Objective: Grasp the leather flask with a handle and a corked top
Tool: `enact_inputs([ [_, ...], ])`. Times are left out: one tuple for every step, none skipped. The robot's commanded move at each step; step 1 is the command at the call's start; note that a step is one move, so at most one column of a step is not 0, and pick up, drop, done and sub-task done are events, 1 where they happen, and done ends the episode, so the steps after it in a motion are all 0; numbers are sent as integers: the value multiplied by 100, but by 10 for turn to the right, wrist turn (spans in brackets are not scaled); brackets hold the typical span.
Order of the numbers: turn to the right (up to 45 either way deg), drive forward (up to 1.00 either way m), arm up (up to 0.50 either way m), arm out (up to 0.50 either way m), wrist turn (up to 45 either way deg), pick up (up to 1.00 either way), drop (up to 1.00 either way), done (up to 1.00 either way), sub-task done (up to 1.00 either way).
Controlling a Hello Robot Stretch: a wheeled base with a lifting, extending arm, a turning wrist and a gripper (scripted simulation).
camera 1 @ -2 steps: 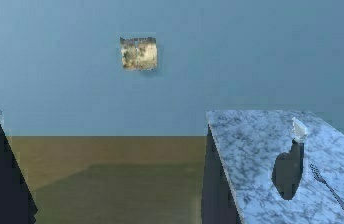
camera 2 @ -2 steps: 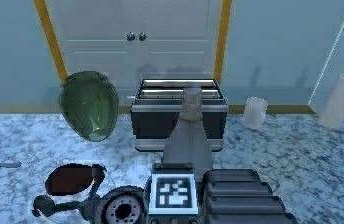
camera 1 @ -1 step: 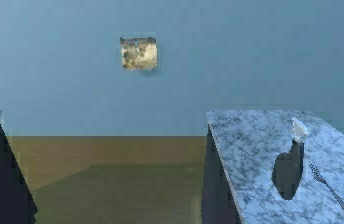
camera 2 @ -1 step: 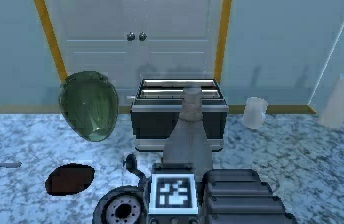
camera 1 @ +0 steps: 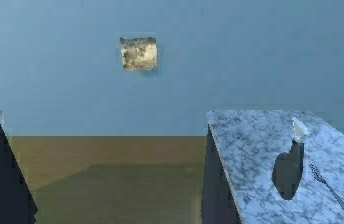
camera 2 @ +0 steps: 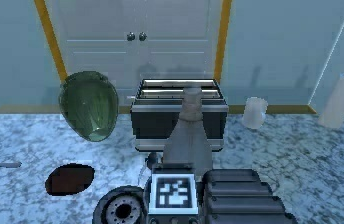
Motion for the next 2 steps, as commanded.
enact_inputs([
  [0,0,0,0,0,100,0,0,0],
  [0,0,0,0,0,0,0,100,0],
])
